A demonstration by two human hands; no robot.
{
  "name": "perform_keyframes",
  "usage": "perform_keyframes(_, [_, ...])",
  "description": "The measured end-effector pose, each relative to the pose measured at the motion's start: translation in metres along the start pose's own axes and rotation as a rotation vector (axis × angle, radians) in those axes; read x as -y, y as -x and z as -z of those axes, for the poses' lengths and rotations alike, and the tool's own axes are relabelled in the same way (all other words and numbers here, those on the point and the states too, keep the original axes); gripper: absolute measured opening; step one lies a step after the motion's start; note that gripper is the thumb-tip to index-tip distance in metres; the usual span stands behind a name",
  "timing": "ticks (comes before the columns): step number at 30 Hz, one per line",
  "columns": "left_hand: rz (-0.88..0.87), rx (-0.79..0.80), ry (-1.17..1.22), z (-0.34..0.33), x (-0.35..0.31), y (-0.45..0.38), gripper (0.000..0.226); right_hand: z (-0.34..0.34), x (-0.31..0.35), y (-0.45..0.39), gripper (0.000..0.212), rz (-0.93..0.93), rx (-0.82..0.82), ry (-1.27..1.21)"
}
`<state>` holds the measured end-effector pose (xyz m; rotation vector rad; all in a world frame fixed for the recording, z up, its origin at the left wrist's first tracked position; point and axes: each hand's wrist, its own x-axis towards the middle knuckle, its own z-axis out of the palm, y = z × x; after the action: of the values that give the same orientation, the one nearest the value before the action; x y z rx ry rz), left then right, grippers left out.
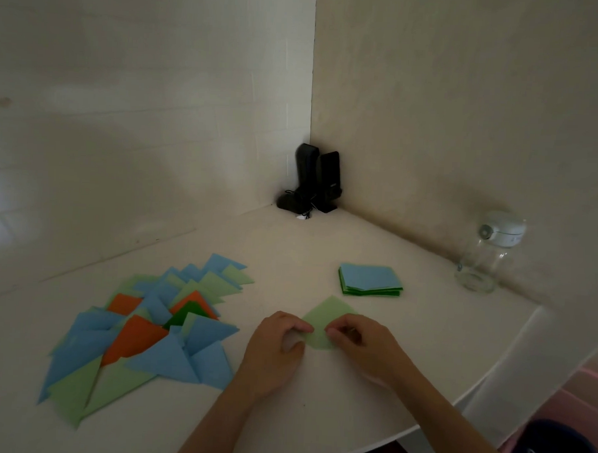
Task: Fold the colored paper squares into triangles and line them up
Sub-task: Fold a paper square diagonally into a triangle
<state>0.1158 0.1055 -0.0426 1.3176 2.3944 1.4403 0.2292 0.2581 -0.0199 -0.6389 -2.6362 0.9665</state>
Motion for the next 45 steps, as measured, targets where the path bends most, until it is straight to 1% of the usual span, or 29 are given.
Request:
perform_keyframes(2, [0.012, 0.054, -0.007, 0.004, -0.003, 0.002, 0.036, -0.004, 0.002, 0.002, 0.018, 0.043, 0.007, 0.062])
perform_keyframes(4, [0.024, 0.071, 0.006, 0.007, -0.007, 0.004, 0.043, -0.009, 0.006, 0.004, 0.021, 0.078, -0.001, 0.195])
perform_keyframes(6, [-0.008, 0.083, -0.014, 0.008, -0.009, 0.007, 0.048, -0.010, 0.010, 0.004, 0.022, 0.081, 0.008, 0.271])
perform_keyframes(7, [-0.042, 0.081, -0.041, 0.008, -0.009, 0.009, 0.050, -0.008, 0.011, 0.004, 0.020, 0.078, 0.026, 0.269])
perform_keyframes(9, [-0.157, 0.053, -0.116, 0.011, -0.008, 0.012, 0.051, -0.002, 0.013, 0.004, 0.014, 0.086, 0.075, 0.181])
perform_keyframes(11, [-0.273, 0.031, -0.206, 0.014, -0.006, 0.013, 0.045, 0.006, 0.014, 0.005, 0.014, 0.110, 0.110, 0.072])
perform_keyframes(14, [-0.326, 0.006, -0.320, 0.017, -0.005, 0.011, 0.022, 0.013, 0.016, 0.004, 0.010, 0.160, 0.134, 0.021])
perform_keyframes(16, [-0.310, 0.003, -0.362, 0.018, -0.005, 0.011, 0.018, 0.013, 0.015, 0.003, 0.008, 0.188, 0.131, 0.028])
perform_keyframes(19, [-0.303, 0.003, -0.431, 0.017, -0.007, 0.015, 0.017, 0.010, 0.010, 0.005, 0.009, 0.209, 0.041, 0.017])
perform_keyframes(21, [-0.292, -0.015, -0.440, 0.016, -0.009, 0.018, 0.014, 0.008, 0.003, 0.008, 0.012, 0.254, 0.022, -0.004])
perform_keyframes(24, [-0.260, -0.030, -0.410, 0.013, -0.008, 0.020, 0.014, 0.002, -0.005, 0.013, 0.039, 0.280, 0.074, 0.131])
perform_keyframes(25, [-0.245, -0.028, -0.393, 0.012, -0.007, 0.020, 0.014, 0.000, -0.007, 0.014, 0.043, 0.277, 0.072, 0.170])
perform_keyframes(27, [-0.212, -0.035, -0.353, 0.011, -0.007, 0.021, 0.012, -0.004, -0.008, 0.014, 0.038, 0.254, 0.023, 0.166])
perform_keyframes(30, [-0.136, -0.062, -0.307, 0.011, -0.005, 0.021, 0.005, -0.010, -0.004, 0.013, 0.022, 0.209, -0.068, 0.160])
perform_keyframes(34, [-0.045, -0.139, -0.257, 0.008, -0.005, 0.020, 0.015, -0.016, 0.000, 0.011, 0.021, 0.138, -0.116, 0.152])
perform_keyframes(37, [-0.010, -0.165, -0.272, 0.003, -0.008, 0.018, 0.016, -0.021, 0.004, 0.010, 0.022, 0.109, -0.159, 0.165])
perform_keyframes(40, [0.021, -0.192, -0.269, -0.002, -0.008, 0.014, 0.018, -0.025, 0.008, 0.010, 0.030, 0.075, -0.176, 0.184])
perform_keyframes(45, [0.054, -0.185, -0.276, -0.006, -0.004, 0.009, 0.020, -0.028, 0.006, 0.009, 0.032, 0.063, -0.193, 0.195])
